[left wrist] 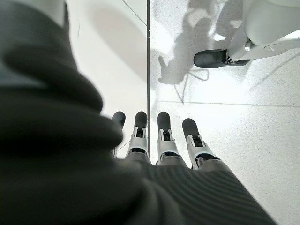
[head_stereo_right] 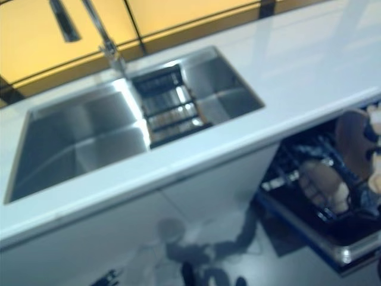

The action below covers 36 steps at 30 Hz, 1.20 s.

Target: Take plates into dishwasher

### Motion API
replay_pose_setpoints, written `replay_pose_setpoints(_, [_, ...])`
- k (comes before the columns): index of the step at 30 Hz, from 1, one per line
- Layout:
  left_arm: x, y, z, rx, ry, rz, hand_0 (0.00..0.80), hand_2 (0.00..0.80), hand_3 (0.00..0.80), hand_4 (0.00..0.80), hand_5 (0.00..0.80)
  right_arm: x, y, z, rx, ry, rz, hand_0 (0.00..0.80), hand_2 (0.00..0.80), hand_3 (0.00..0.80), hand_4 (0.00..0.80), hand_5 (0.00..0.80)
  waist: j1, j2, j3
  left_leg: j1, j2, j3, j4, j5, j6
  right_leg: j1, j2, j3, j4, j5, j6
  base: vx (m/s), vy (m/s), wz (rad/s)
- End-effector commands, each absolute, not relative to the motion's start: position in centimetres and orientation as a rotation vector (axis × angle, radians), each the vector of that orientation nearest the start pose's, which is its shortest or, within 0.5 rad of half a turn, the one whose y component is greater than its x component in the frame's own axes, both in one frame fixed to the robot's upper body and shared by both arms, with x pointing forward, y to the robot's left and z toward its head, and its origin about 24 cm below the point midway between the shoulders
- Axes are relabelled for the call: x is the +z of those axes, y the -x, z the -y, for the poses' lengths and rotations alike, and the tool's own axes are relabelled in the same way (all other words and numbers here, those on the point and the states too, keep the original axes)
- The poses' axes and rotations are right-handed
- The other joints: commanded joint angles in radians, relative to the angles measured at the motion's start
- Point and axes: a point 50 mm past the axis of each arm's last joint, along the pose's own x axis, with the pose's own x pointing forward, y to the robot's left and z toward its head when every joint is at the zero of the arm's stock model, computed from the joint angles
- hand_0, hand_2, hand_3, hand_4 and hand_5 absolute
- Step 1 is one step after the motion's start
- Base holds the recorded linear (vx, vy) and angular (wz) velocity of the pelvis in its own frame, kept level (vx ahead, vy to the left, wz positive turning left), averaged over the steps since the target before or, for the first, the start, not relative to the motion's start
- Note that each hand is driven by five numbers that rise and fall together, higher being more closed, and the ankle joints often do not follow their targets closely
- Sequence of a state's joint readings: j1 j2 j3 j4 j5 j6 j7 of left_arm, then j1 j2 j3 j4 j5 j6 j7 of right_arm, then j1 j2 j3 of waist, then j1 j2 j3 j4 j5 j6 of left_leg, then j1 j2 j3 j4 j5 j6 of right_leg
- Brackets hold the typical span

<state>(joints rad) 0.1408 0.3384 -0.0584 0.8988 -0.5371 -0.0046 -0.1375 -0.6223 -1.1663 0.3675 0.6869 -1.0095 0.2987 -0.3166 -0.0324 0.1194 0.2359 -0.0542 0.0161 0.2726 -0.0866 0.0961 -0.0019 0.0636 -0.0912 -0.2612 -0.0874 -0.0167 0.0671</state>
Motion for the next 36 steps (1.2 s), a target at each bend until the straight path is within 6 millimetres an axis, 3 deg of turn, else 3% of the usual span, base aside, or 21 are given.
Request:
replay_pose_setpoints(1, [-12.8,-11.8,-26.8,0.248,0.196,-0.907,0.0,0.0,0.0,0.0,0.0,25.0,-29.8,39.2,-0.754,2.396,-0.099,0.8,0.8,0.8,0.8,0.8,0.057,-0.023,-0.006,0.091,-0.049,0.006,-0.001,-0.199,0.046,-0.075,0.02,-0.02,0.0,0.009,0.051,0.0,0.0,0.0])
replay_pose_setpoints(19, [-12.6,-12.6,-26.5,0.245,0.203,-0.88,0.0,0.0,0.0,0.0,0.0,20.2,-30.7,39.6,-0.576,2.398,-0.224,0.8,0.8,0.8,0.8,0.8,0.067,0.012,0.015,0.078,-0.054,0.005,-0.001,-0.19,0.047,-0.089,0.008,-0.03,0.0,0.016,0.051,0.0,0.0,0.0])
replay_pose_setpoints(36, [-12.5,-12.8,-26.6,0.242,0.209,-0.868,0.0,0.0,0.0,0.0,0.0,16.7,-30.3,40.6,-0.516,2.133,-0.449,0.8,0.8,0.8,0.8,0.8,0.072,0.028,0.032,0.076,-0.055,0.006,-0.001,-0.181,0.042,-0.092,0.003,-0.04,0.0,0.022,0.049,0.0,0.0,0.0])
